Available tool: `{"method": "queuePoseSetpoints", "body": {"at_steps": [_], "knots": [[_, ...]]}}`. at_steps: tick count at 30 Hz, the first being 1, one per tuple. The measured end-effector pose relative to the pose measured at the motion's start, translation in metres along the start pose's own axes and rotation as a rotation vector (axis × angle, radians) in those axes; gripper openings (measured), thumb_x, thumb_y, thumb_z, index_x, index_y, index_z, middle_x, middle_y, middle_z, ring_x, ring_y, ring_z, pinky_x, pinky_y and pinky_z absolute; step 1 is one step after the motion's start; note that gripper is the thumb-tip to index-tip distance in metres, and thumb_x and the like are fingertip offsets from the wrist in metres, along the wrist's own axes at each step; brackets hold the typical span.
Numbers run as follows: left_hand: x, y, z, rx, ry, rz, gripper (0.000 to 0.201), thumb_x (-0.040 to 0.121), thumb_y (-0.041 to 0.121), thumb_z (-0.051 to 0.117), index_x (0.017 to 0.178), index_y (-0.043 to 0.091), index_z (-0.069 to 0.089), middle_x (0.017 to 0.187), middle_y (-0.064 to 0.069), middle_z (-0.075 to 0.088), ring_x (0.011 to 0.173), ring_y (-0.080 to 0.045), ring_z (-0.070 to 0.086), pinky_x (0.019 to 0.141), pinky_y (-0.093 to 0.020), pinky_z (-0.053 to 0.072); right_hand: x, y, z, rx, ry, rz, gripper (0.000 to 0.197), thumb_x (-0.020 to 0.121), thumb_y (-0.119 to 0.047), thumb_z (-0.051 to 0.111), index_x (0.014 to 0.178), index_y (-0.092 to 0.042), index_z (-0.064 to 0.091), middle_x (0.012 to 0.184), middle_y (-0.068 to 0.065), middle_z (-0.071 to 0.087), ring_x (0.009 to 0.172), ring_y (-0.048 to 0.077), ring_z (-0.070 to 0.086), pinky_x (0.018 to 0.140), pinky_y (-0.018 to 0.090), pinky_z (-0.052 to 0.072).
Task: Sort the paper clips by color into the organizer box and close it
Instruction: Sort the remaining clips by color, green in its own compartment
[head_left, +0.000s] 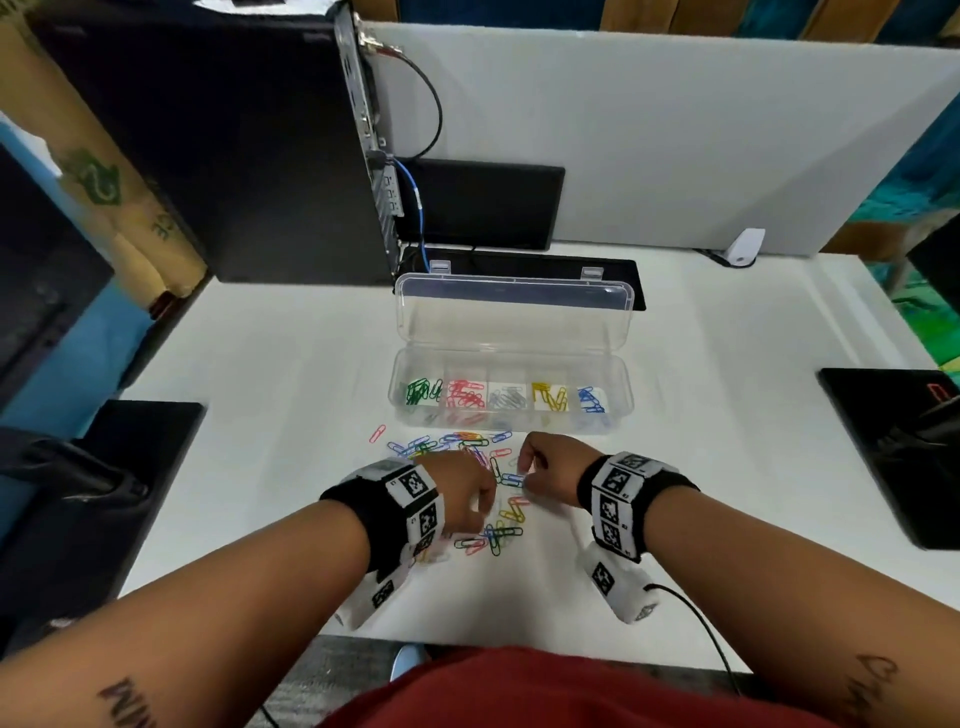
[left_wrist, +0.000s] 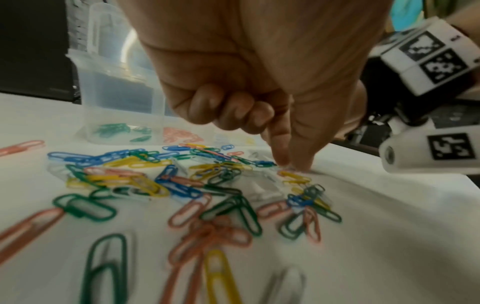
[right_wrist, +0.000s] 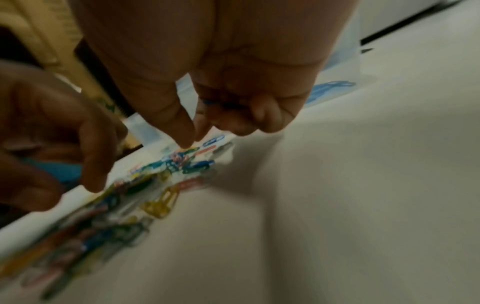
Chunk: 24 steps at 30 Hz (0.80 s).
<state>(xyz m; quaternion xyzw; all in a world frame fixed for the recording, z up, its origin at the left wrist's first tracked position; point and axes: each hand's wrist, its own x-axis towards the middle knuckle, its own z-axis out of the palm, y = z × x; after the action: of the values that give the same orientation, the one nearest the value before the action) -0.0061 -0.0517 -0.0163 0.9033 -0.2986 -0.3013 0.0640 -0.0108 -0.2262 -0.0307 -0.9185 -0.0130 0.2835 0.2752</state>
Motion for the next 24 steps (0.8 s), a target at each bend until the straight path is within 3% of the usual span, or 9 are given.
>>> {"method": "queuePoseSetpoints", "body": {"at_steps": [3,5,8,12,19,24], "knots": [[-0.002,0.005,0.007,0.052,-0.018,0.014,0.025,0.08,0.032,0.064,0.104,0.025,0.065,0.111,0.001,0.063,0.102,-0.021,0.058,0.079,-0.025,0.042,0.006,-0.002,0.005,-0.127,-0.013,0.019,0.022,0.081,-0.025,0.064,0.102,-0.021,0.058,0.071,-0.011,0.044,0.08,0.016,0.048,0.064,0.024,0.037],[-0.002,0.008,0.01,0.06,-0.027,0.001,0.025,0.08,0.032,0.063,0.103,0.024,0.065,0.111,0.0,0.062,0.102,-0.022,0.058,0.078,-0.026,0.043,0.01,-0.003,0.006,-0.169,-0.005,0.035,0.018,0.08,-0.026,0.066,0.097,-0.023,0.058,0.079,-0.007,0.051,0.083,0.016,0.05,0.072,0.024,0.039],[0.001,0.009,0.014,0.06,-0.024,-0.005,0.024,0.08,0.029,0.062,0.103,0.023,0.065,0.111,-0.001,0.062,0.102,-0.024,0.059,0.08,-0.028,0.045,0.011,-0.007,0.008,-0.186,-0.004,0.044,0.01,0.08,-0.02,0.065,0.085,-0.024,0.057,0.088,-0.003,0.057,0.085,0.016,0.053,0.075,0.025,0.043],[0.004,0.008,0.019,0.032,-0.055,-0.036,0.014,0.079,0.024,0.064,0.092,0.019,0.067,0.104,-0.003,0.066,0.095,-0.025,0.062,0.077,-0.03,0.049,0.01,-0.009,0.007,-0.214,-0.033,0.058,0.011,0.078,-0.019,0.066,0.083,-0.022,0.057,0.1,0.003,0.066,0.095,0.021,0.06,0.081,0.027,0.047],[0.009,0.004,0.022,-0.032,-0.034,-0.088,0.008,0.076,0.022,0.065,0.084,0.022,0.065,0.102,0.0,0.066,0.095,-0.022,0.062,0.076,-0.027,0.048,0.004,0.001,0.006,-0.197,-0.041,0.076,0.02,0.079,-0.018,0.065,0.068,-0.023,0.049,0.087,-0.001,0.058,0.085,0.016,0.052,0.074,0.024,0.042],[0.011,0.001,0.024,-0.07,0.014,-0.107,0.022,0.073,0.02,0.064,0.094,0.022,0.059,0.103,0.001,0.063,0.096,-0.022,0.059,0.079,-0.029,0.049,-0.001,0.004,0.004,-0.203,-0.054,0.064,0.009,0.081,-0.02,0.061,0.08,-0.018,0.052,0.088,0.001,0.057,0.084,0.016,0.051,0.072,0.024,0.04]]}}
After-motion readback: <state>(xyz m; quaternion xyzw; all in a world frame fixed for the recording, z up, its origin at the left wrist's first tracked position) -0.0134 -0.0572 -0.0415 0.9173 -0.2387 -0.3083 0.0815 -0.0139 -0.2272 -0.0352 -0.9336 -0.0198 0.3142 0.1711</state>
